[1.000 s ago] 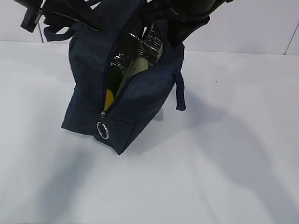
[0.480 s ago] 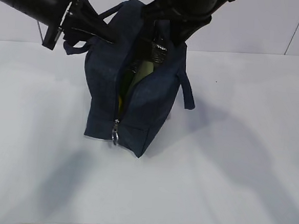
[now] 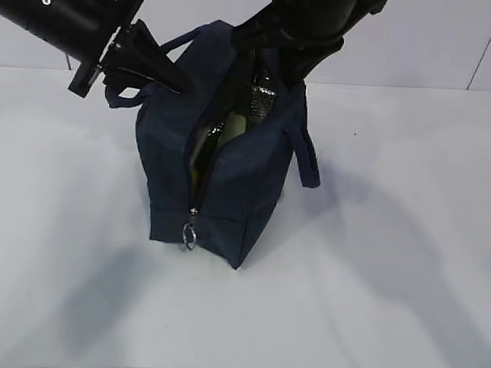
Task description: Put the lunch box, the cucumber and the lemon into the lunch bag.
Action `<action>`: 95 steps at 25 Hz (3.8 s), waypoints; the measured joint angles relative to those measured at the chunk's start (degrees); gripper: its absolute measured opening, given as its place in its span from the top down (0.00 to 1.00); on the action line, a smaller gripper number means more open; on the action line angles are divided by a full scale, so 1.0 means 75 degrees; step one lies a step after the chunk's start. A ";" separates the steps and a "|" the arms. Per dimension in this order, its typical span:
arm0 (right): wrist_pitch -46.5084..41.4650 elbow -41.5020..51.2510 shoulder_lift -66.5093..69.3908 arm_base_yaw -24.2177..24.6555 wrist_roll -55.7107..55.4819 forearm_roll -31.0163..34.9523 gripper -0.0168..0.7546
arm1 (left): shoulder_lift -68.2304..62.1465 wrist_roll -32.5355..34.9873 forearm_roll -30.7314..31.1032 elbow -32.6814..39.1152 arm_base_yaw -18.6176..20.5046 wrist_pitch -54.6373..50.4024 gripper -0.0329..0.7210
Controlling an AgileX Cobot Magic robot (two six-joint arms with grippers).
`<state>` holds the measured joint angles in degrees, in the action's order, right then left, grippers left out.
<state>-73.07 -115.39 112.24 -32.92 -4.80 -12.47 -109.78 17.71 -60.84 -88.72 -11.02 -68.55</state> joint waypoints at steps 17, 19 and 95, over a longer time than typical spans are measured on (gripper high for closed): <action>0.0155 0.0000 0.0434 0.0000 0.0000 0.0020 0.96 | -0.0404 0.0000 0.0061 0.0000 -0.0142 0.0061 0.97; 0.0224 0.0000 0.0447 0.0000 0.0000 0.0070 0.95 | -0.0455 0.0000 0.0046 -0.0014 -0.0147 0.0061 0.97; 0.2694 0.6786 -0.6545 0.0000 0.0748 0.2293 0.47 | 0.5579 -0.0770 0.5191 0.1207 0.0136 -0.0427 0.59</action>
<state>-52.87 -64.50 63.15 -32.92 0.81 4.72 -67.94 11.93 -21.90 -79.67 -10.00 -71.75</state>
